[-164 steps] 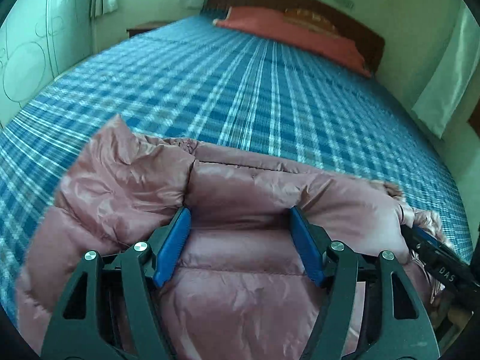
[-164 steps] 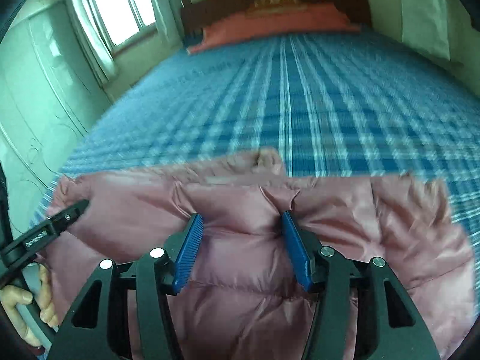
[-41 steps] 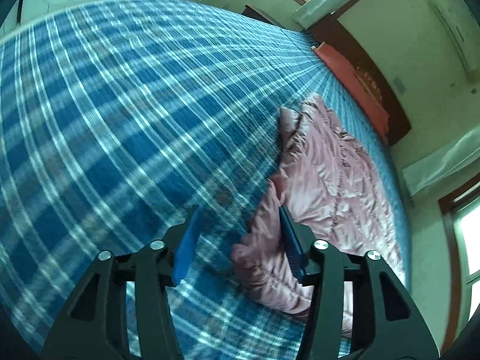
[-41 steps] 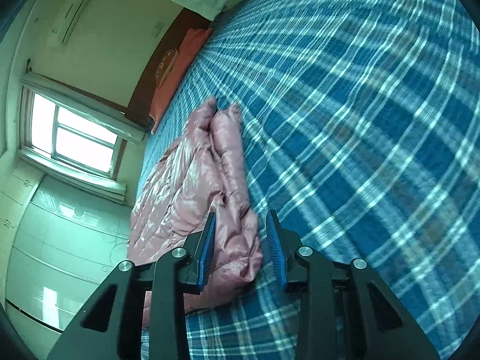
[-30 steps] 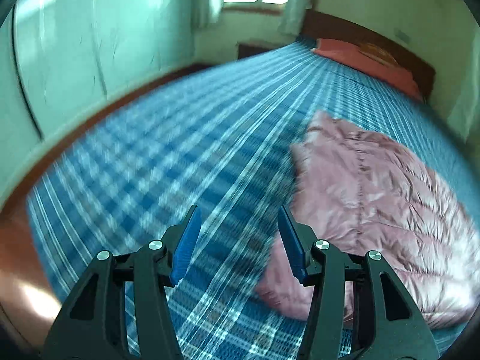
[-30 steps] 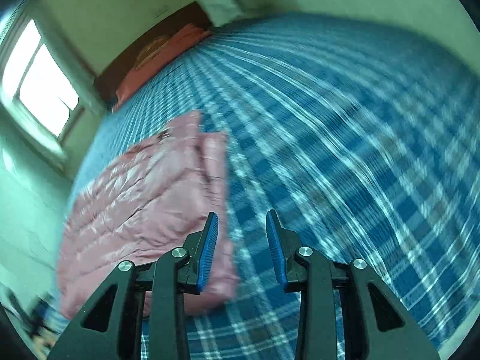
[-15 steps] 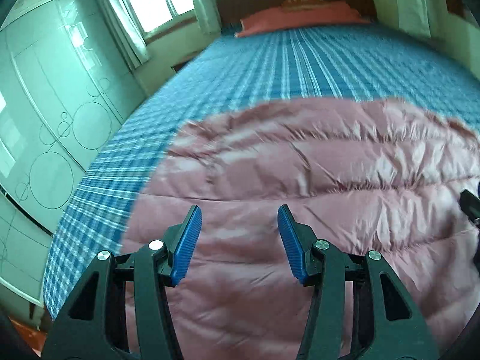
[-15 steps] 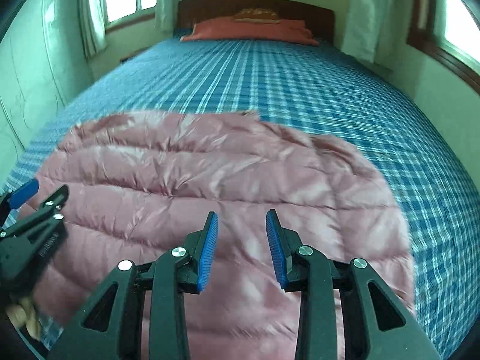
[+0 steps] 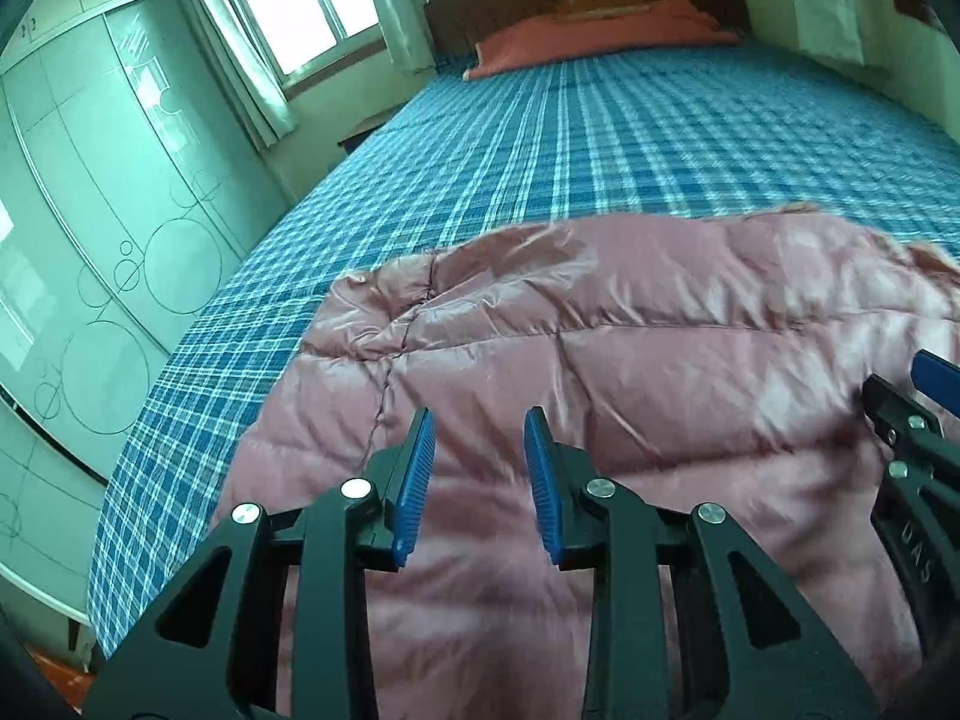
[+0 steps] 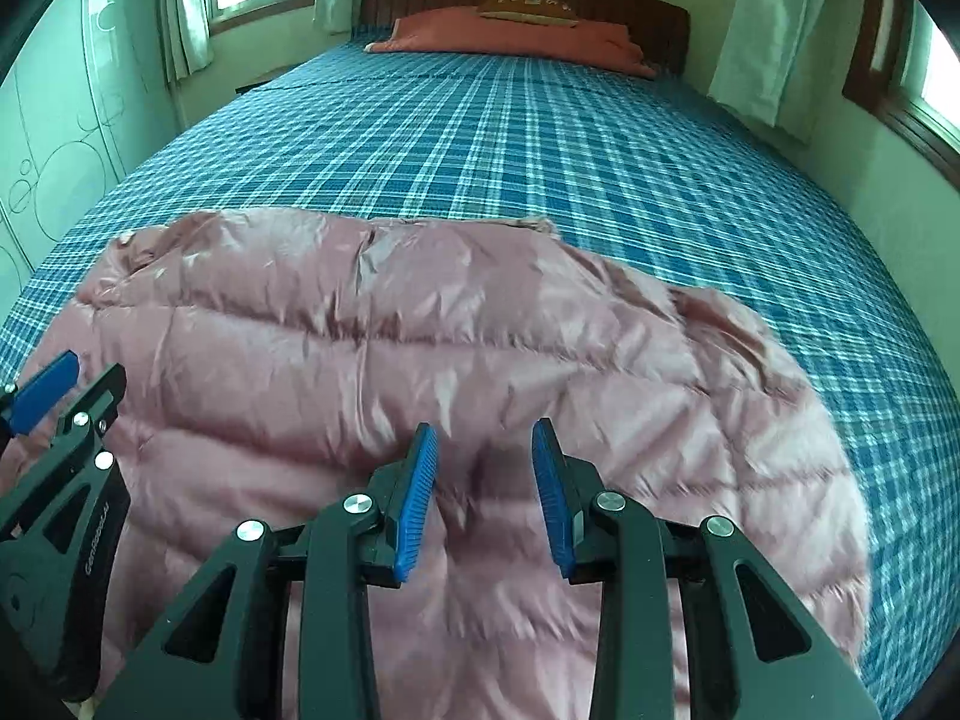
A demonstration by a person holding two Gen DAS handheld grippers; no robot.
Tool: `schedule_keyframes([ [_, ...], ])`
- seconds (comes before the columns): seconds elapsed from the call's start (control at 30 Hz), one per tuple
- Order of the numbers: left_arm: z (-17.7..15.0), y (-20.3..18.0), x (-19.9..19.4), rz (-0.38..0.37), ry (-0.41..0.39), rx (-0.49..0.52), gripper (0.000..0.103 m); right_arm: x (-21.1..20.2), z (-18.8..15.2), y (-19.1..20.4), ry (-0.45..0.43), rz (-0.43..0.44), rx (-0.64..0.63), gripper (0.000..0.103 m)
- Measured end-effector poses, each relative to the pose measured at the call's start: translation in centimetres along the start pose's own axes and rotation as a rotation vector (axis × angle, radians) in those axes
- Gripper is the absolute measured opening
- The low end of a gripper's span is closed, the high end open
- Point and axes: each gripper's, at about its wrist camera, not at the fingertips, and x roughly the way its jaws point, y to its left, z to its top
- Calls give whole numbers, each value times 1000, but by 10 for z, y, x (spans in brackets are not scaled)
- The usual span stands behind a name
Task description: Fold large clothes
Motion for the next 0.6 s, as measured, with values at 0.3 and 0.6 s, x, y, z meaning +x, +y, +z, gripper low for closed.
schedule_keyframes([
  [0.3,-9,5,3,-41,20,-13,28,-2,-12,3,-7,2,-22,34],
  [0.6,-40,-4,22,33,5,5,30,17,-34,9,-41,-41,-55,34],
])
